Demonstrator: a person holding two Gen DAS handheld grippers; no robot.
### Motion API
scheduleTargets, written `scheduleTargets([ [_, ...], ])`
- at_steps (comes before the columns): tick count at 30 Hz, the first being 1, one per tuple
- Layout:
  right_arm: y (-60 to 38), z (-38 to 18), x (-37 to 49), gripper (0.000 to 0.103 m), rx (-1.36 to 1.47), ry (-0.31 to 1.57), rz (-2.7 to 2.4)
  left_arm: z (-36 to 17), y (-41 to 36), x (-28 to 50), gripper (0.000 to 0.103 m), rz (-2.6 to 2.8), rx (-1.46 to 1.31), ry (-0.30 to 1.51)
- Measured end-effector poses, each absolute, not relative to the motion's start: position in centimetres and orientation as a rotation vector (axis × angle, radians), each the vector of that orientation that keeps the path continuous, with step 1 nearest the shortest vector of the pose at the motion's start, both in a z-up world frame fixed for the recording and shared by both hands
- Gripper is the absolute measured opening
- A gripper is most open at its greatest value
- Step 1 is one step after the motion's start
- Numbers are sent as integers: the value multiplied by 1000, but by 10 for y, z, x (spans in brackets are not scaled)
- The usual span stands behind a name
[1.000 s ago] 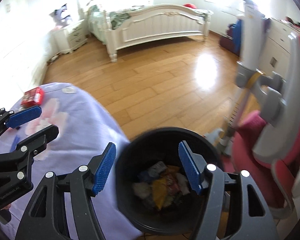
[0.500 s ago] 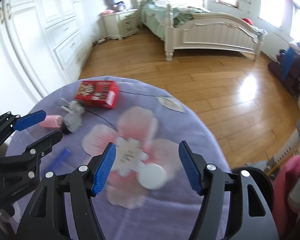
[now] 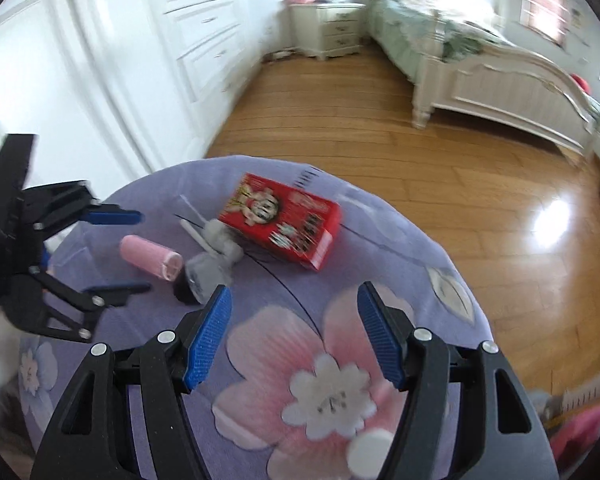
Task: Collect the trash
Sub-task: 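Grasp the pink hair roller with the left tool while the right tool grasps the red snack box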
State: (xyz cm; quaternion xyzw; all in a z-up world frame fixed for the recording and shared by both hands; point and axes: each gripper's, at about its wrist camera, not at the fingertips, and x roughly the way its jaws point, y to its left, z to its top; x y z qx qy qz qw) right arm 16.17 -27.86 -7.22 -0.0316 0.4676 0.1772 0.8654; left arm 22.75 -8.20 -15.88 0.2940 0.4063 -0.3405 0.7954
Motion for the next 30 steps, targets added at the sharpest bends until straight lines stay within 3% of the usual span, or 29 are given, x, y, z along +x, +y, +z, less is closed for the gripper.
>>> scheduleTargets([
  [4, -263, -65, 190, 80, -206, 969, 500, -167, -76, 235, 65, -790, 637, 892],
  [6, -253, -66, 205, 80, -267, 995, 557, -168, -71, 241, 44, -806, 586, 919],
  [10, -234, -77, 227, 80, -355, 1051, 644, -171, -66, 244, 32, -810, 545, 929],
  [15, -216, -90, 240, 84, -463, 1057, 693, -170, -65, 233, 30, -780, 542, 932],
  [17, -213, -89, 243, 79, -491, 1057, 694, -170, -62, 225, 30, -775, 528, 936],
  [20, -216, -88, 248, 57, -523, 1049, 657, -169, -61, 216, 30, -762, 526, 940],
  [23, -221, -86, 250, 56, -515, 1050, 658, -167, -59, 210, 30, -749, 498, 951],
  [26, -217, -90, 250, 68, -570, 1032, 657, -167, -59, 207, 30, -739, 492, 952],
  [28, -214, -99, 253, 71, -610, 1041, 624, -167, -60, 202, 30, -735, 491, 956],
  [29, -212, -105, 257, 69, -621, 1050, 611, -165, -60, 201, 30, -734, 490, 955],
  [30, -213, -109, 258, 51, -611, 1074, 614, -164, -60, 201, 30, -734, 485, 954],
])
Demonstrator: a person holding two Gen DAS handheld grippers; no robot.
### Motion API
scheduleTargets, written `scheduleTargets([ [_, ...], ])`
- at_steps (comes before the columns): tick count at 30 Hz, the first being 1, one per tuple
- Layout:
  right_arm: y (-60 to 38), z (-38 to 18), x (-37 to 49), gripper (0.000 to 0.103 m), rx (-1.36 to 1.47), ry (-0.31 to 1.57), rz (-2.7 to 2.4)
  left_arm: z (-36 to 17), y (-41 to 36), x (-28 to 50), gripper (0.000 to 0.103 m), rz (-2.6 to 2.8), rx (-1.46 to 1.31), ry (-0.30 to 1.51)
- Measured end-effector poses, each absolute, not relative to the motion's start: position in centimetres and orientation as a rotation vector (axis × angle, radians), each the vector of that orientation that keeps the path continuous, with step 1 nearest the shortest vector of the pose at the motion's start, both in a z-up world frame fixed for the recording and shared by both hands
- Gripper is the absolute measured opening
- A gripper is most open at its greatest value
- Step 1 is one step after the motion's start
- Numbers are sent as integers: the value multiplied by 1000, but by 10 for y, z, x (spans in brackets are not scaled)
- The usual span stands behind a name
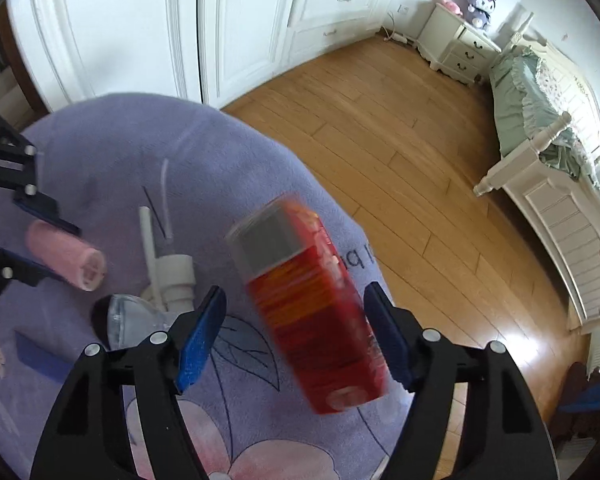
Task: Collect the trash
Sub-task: 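Grasp the pink hair roller with the left tool while the right tool grasps the red snack box, then carry the pink roller and red snack box over the black bin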
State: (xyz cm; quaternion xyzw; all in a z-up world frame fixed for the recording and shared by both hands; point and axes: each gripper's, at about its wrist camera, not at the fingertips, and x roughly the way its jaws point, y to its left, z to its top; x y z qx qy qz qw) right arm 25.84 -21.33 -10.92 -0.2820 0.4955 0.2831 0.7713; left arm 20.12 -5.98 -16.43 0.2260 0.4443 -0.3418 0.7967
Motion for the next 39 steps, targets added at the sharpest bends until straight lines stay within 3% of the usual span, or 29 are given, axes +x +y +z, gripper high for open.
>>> scheduleTargets([
  [1, -215, -114, 259, 36, -590, 1100, 625, -163, -60, 201, 30, -728, 480, 953],
  [2, -219, -112, 256, 31, -567, 1071, 615, -162, -59, 200, 30, -721, 479, 950],
  [8, -248, -94, 227, 30, -429, 1034, 576, -144, -67, 189, 30, -696, 443, 912],
  [16, -293, -62, 123, 30, -290, 984, 443, -113, -111, 147, 30, -709, 456, 824],
  [28, -364, -50, 8, 30, -102, 956, 204, -63, -181, 81, 30, -683, 473, 674],
  [39, -449, -60, -67, 30, 47, 957, -66, -59, -287, 29, 30, -842, 484, 626],
])
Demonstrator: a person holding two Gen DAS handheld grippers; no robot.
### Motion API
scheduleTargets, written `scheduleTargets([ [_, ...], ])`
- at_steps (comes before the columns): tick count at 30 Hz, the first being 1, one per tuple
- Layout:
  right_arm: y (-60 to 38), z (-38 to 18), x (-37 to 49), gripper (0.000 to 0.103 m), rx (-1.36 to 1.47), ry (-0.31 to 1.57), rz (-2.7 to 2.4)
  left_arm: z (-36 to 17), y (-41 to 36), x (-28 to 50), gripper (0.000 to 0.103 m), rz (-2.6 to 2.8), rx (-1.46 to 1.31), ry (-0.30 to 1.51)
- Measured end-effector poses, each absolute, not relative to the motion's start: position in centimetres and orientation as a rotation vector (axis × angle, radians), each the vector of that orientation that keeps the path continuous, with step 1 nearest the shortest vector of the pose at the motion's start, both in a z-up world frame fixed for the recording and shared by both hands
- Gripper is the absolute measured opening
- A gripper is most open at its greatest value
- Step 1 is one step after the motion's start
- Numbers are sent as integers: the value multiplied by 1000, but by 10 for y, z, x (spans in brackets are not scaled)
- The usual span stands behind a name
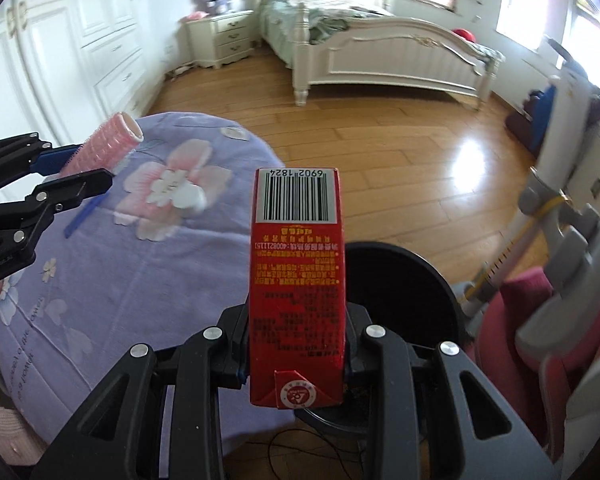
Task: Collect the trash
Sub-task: 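Carry the pink roller and red snack box over the black bin, then open both tools to drop the roller and red box into the bin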
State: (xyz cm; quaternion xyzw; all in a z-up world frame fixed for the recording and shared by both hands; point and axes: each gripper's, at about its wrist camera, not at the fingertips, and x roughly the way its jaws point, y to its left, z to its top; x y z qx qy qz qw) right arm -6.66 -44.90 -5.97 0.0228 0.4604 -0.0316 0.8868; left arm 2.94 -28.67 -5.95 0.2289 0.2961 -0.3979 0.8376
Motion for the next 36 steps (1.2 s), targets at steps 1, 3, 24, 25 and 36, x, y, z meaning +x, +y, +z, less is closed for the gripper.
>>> scheduleTargets([
  [1, -457, -62, -71, 30, 55, 961, -85, -60, -295, 27, 30, -858, 485, 626],
  [3, -471, -68, -78, 30, 75, 971, -125, -63, -319, 18, 30, -891, 493, 624],
  [24, -574, -120, -77, 73, 205, 1037, -373, -116, -455, 33, 51, -992, 510, 727],
  [25, -577, -119, -76, 73, 207, 1036, -376, -115, -454, 34, 51, -992, 504, 726],
  [36, -523, -91, -45, 73, 171, 978, -240, -88, -352, 60, 57, -864, 388, 714],
])
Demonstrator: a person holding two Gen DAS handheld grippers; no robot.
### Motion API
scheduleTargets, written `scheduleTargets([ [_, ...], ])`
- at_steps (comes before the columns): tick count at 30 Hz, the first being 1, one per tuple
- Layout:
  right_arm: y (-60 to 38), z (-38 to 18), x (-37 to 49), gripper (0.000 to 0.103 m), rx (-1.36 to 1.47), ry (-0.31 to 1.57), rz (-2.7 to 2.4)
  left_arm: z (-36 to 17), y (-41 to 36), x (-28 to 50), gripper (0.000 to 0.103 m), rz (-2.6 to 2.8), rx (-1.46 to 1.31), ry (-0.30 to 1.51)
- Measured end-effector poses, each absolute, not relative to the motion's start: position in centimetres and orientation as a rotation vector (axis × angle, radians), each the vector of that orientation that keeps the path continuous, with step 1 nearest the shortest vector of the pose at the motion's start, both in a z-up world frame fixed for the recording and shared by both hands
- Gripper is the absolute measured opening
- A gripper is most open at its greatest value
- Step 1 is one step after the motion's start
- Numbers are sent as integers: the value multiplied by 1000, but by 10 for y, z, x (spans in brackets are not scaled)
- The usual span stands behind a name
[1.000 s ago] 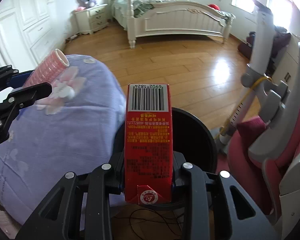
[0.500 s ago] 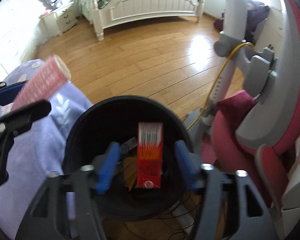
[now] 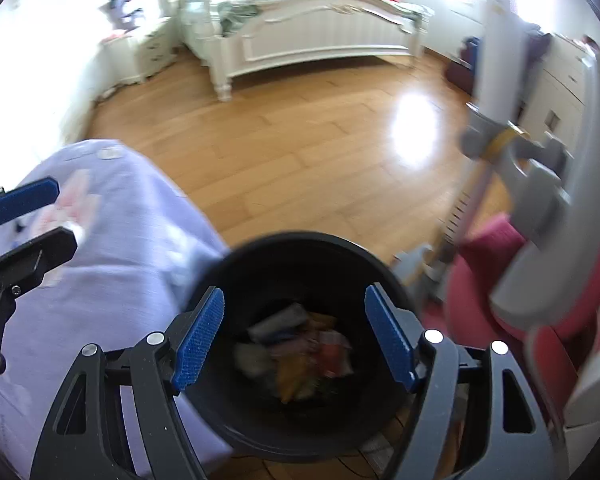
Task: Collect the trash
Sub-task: 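Open both tools to drop the roller and red box into the bin, then grasp the blue comb with the left tool while the right tool grasps the clear cup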
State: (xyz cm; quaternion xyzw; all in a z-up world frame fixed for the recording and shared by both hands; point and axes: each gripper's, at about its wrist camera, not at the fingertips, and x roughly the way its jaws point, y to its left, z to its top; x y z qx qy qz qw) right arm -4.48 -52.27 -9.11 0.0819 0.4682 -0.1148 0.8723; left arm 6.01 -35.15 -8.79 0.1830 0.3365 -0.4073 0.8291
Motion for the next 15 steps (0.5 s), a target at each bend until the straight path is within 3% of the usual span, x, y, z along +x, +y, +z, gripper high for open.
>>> scheduleTargets([
  [7, -435, -83, 11, 73, 95, 962, 0, -111, -196, 95, 62, -554, 408, 782],
  [15, -325, -85, 81, 73, 9, 982, 284, -164, -128, 130, 62, -415, 384, 920],
])
